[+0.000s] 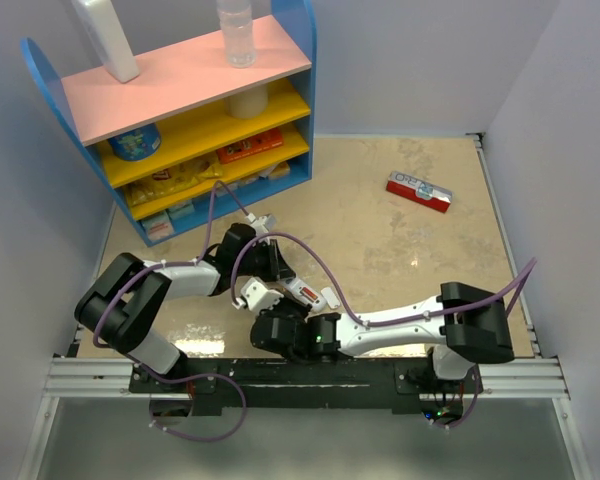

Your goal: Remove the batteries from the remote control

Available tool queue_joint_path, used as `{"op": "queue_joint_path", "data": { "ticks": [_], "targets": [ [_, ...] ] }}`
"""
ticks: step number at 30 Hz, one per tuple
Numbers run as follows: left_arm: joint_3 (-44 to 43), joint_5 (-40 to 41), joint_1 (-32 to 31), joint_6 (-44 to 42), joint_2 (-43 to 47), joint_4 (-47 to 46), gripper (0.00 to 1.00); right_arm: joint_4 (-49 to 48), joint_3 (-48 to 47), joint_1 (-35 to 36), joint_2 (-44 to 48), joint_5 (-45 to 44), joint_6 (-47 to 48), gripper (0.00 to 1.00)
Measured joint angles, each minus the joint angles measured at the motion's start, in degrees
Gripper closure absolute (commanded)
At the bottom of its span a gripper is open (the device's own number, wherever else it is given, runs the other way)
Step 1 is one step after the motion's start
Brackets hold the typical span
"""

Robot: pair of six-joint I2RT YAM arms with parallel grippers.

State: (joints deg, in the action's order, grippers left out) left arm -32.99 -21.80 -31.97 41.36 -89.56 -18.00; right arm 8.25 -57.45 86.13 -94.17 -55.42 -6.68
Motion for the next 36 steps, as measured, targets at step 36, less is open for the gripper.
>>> {"op": "queue_joint_path", "data": {
  "ticks": [36],
  "targets": [
    [0.0,1.0,0.0,0.0,-0.5,-1.1,0.8,-3.3,6.4,-9.7,11.6,16.5,1.7,1.0]
  ]
}}
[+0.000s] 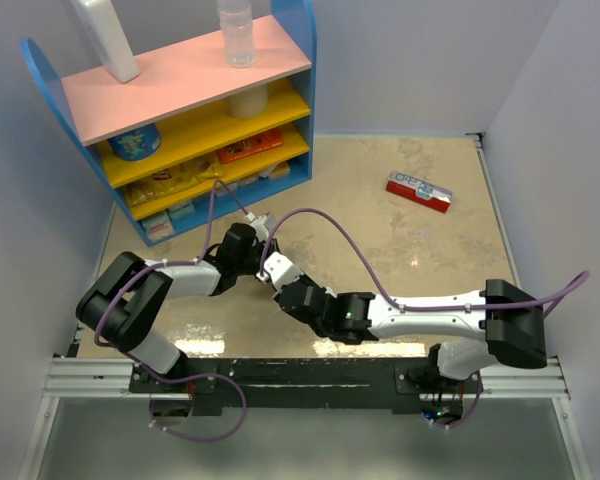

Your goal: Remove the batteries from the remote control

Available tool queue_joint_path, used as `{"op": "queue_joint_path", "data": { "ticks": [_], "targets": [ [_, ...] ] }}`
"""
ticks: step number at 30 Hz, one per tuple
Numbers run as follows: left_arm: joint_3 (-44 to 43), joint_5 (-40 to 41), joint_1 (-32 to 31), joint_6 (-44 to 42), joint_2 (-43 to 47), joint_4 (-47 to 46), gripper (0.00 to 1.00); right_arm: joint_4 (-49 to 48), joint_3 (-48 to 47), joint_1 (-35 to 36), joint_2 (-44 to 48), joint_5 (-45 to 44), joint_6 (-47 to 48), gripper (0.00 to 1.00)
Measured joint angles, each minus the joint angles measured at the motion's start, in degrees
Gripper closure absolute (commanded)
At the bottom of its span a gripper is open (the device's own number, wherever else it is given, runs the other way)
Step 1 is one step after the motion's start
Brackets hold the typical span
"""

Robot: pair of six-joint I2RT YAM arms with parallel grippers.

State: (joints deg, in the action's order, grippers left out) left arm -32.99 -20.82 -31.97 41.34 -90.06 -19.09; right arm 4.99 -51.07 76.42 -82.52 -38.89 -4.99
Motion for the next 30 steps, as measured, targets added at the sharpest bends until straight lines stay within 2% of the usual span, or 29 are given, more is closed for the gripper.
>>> {"op": "queue_joint_path", "data": {
  "ticks": [30],
  "targets": [
    [-0.1,0.0,0.0,-0.4,0.0,0.5,0.8,-0.1,0.1,-0.2,0.1,0.8,3.2,1.0]
  ]
}}
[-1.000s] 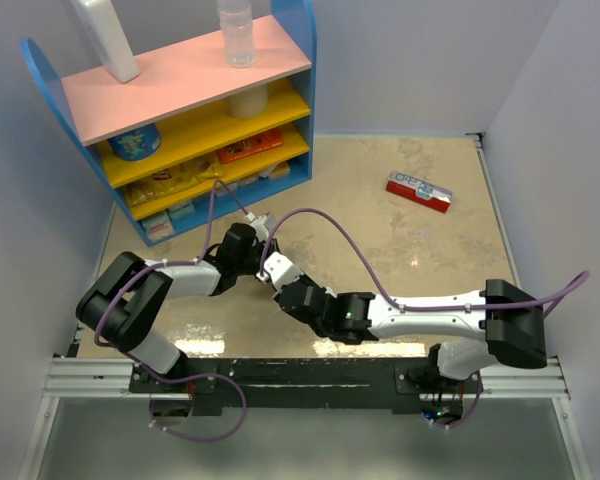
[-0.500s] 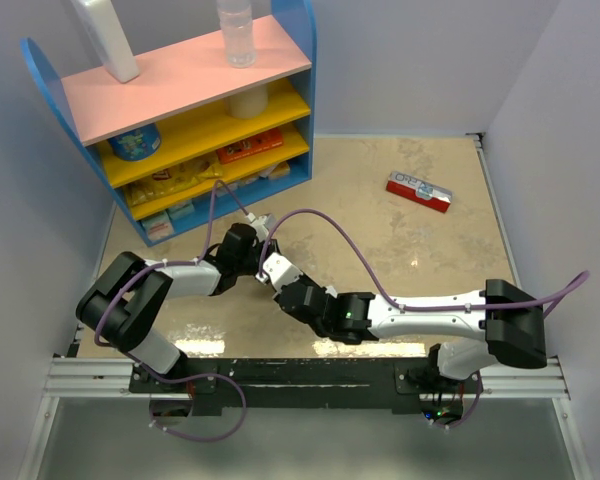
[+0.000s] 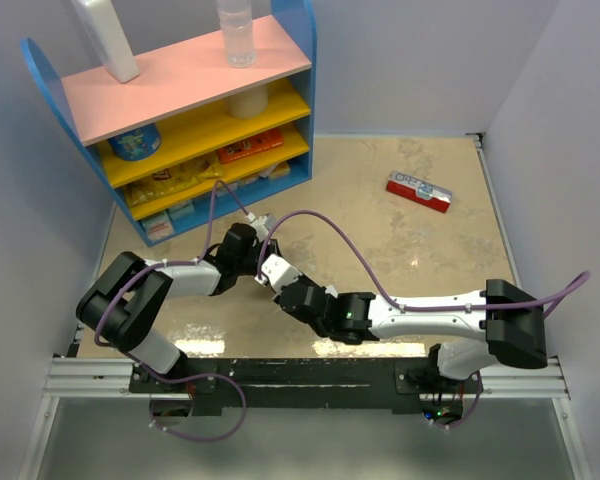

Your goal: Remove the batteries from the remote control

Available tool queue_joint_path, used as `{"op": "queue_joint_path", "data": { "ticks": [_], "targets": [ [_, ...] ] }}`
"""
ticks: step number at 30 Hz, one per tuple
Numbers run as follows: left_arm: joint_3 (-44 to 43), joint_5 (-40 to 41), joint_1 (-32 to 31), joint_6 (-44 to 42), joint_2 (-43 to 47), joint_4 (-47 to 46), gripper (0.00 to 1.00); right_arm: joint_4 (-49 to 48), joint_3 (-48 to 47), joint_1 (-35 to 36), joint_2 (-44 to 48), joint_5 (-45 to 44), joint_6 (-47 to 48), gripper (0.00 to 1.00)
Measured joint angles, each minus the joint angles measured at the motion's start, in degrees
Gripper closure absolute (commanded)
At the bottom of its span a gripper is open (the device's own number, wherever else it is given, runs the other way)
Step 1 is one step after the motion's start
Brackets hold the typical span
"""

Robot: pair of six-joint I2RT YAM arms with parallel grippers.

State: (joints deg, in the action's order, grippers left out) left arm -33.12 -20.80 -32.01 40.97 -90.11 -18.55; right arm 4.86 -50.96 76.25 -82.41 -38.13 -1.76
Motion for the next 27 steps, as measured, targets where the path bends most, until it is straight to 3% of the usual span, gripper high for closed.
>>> {"op": "queue_joint_path", "data": {
  "ticks": [27],
  "targets": [
    [0.0,2.5,0.1,-0.9,-0.7,2.2,0.8,-7.5,4.7,-0.5,1.4,2.5,8.7,1.0]
  ]
}}
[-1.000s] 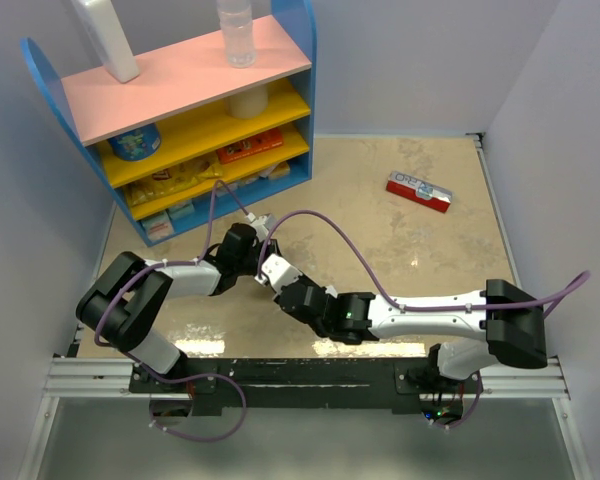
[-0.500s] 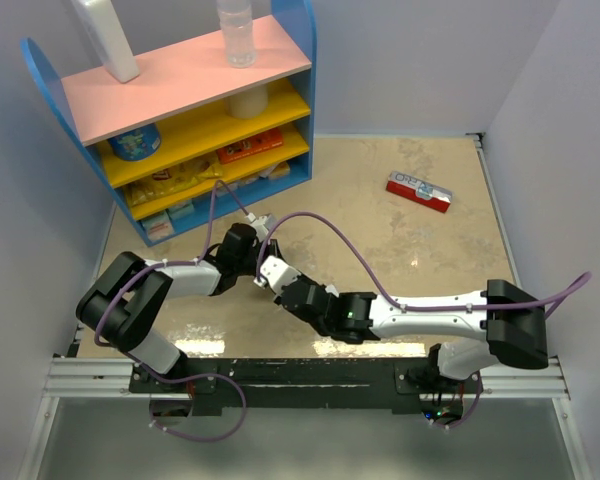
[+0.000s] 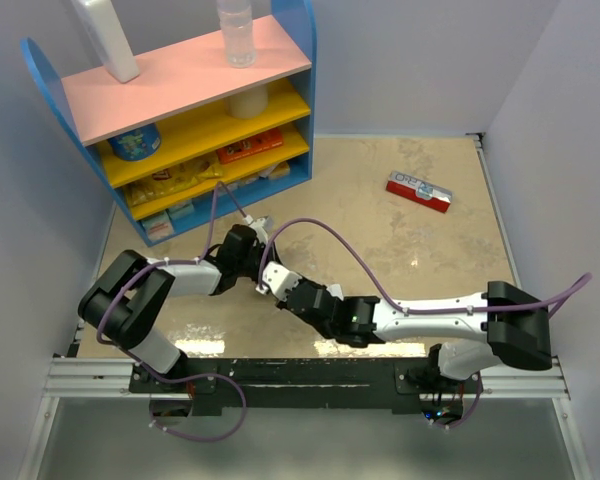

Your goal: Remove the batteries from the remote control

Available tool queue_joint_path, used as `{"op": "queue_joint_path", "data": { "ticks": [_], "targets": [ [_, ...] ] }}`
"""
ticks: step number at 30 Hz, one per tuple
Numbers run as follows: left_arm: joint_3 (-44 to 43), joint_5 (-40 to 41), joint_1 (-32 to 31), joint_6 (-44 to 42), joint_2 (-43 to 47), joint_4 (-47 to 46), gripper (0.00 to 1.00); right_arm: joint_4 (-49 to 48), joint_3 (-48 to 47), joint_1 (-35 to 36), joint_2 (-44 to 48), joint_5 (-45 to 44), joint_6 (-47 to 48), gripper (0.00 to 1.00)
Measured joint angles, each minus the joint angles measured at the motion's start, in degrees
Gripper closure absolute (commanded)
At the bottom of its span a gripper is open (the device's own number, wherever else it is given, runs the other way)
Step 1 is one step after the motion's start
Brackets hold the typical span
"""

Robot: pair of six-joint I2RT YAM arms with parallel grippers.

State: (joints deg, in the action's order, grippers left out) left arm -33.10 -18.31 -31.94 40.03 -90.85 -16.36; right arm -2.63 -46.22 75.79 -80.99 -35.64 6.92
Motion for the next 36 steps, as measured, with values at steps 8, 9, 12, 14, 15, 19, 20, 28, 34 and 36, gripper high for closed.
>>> {"op": "queue_joint_path", "data": {
  "ticks": [8,9,12,14,15,19,20,28,34,36],
  "targets": [
    [0.0,0.6,0.0,-0.2,-0.3,0.7,0.8,-2.4,1.9,2.7,-0.1,-2.5,2.4,1.0],
    [0.0,0.5,0.0,-0.2,-0.3,0.7,0.8,-2.7,2.1,3.1,-0.3,-2.7,2.9,1.0],
    [0.0,0.5,0.0,-0.2,-0.3,0.7,0.8,-4.2,2.7,4.2,-0.9,-3.6,4.6,1.0],
    [0.0,0.5,0.0,-0.2,-0.3,0.7,0.8,-5.7,3.4,4.5,-1.1,-4.0,5.6,1.0],
    [0.0,0.5,0.0,-0.2,-0.3,0.7,0.8,-6.6,3.9,4.6,-1.1,-4.3,6.0,1.0],
    [0.2,0.6,-0.1,-0.2,0.0,0.8,0.8,-9.7,5.0,4.7,-1.1,-5.9,7.1,1.0],
    [0.3,0.5,-0.2,-0.2,0.1,0.9,0.8,-10.4,5.3,4.7,-1.1,-6.3,7.5,1.0],
    [1.5,0.5,-0.6,-0.2,2.0,2.5,0.8,-17.2,6.4,0.5,-1.5,-6.3,11.1,1.0],
    [2.1,0.5,-1.3,-0.1,2.4,2.3,0.8,-19.8,7.0,-3.0,-5.6,-6.5,14.5,1.0],
    [2.1,0.5,-1.6,-0.1,2.4,2.3,0.8,-20.0,7.0,-2.9,-5.7,-6.5,15.0,1.0]
  ]
}}
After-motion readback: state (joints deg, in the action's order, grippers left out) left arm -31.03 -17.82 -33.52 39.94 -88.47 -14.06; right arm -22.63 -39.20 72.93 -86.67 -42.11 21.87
